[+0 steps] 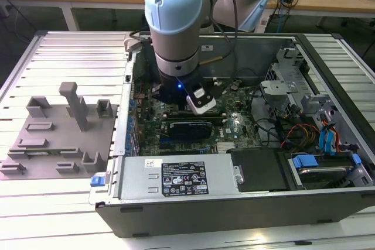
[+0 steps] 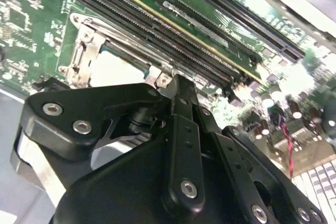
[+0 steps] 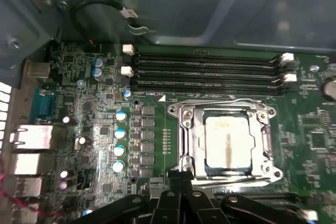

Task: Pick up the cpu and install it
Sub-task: 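Install the second cpu locking lever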

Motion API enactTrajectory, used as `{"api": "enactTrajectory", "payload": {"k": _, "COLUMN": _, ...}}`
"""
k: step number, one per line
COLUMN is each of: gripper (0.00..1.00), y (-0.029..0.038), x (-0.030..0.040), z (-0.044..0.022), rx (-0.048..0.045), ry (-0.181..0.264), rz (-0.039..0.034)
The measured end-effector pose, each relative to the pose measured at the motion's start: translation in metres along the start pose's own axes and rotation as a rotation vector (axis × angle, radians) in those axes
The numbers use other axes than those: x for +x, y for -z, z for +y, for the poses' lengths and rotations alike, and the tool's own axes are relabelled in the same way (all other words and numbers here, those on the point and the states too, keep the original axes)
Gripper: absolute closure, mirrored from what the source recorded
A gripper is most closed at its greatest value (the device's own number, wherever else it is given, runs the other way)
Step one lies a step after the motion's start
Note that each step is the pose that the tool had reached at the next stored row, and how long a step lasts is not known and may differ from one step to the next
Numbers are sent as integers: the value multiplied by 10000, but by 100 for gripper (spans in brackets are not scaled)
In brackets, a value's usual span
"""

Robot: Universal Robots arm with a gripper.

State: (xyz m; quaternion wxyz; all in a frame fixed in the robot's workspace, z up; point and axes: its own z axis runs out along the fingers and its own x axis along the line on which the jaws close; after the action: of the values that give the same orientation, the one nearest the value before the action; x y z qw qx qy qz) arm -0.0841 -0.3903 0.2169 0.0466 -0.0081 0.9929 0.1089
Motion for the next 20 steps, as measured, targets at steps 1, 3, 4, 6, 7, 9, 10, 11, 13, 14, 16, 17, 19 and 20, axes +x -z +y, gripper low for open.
{"api": "enactTrajectory", "payload": {"k": 1, "gripper": 89, "y": 41, "x": -5, "z": 9, "rx": 53, "ry": 2, "rz": 1}}
{"api": "enactTrajectory", "payload": {"k": 3, "gripper": 89, "y": 144, "x": -18, "z": 33, "rx": 290, "ry": 10, "rz": 4}}
{"api": "enactTrajectory", "payload": {"k": 4, "gripper": 89, "y": 155, "x": -22, "z": 35, "rx": 600, "ry": 16, "rz": 36}}
{"api": "enactTrajectory", "payload": {"k": 6, "gripper": 89, "y": 150, "x": -78, "z": 36, "rx": 915, "ry": -28, "rz": 45}}
{"api": "enactTrajectory", "payload": {"k": 7, "gripper": 89, "y": 147, "x": -106, "z": 37, "rx": 935, "ry": -41, "rz": 44}}
{"api": "enactTrajectory", "payload": {"k": 9, "gripper": 89, "y": 140, "x": -186, "z": 36, "rx": 993, "ry": -55, "rz": 54}}
{"api": "enactTrajectory", "payload": {"k": 10, "gripper": 89, "y": 136, "x": -219, "z": 35, "rx": 1018, "ry": -60, "rz": 62}}
{"api": "enactTrajectory", "payload": {"k": 11, "gripper": 89, "y": 132, "x": -254, "z": 36, "rx": 1036, "ry": -67, "rz": 67}}
{"api": "enactTrajectory", "payload": {"k": 13, "gripper": 89, "y": 122, "x": -338, "z": 45, "rx": 1043, "ry": -76, "rz": 73}}
{"api": "enactTrajectory", "payload": {"k": 14, "gripper": 89, "y": 112, "x": -400, "z": 66, "rx": 1045, "ry": -78, "rz": 78}}
{"api": "enactTrajectory", "payload": {"k": 16, "gripper": 89, "y": 95, "x": -445, "z": 119, "rx": 1047, "ry": -78, "rz": 78}}
{"api": "enactTrajectory", "payload": {"k": 17, "gripper": 89, "y": 84, "x": -462, "z": 164, "rx": 1054, "ry": -79, "rz": 78}}
{"api": "enactTrajectory", "payload": {"k": 19, "gripper": 89, "y": 64, "x": -491, "z": 238, "rx": 1054, "ry": -77, "rz": 77}}
{"api": "enactTrajectory", "payload": {"k": 20, "gripper": 89, "y": 54, "x": -501, "z": 280, "rx": 1054, "ry": -76, "rz": 77}}
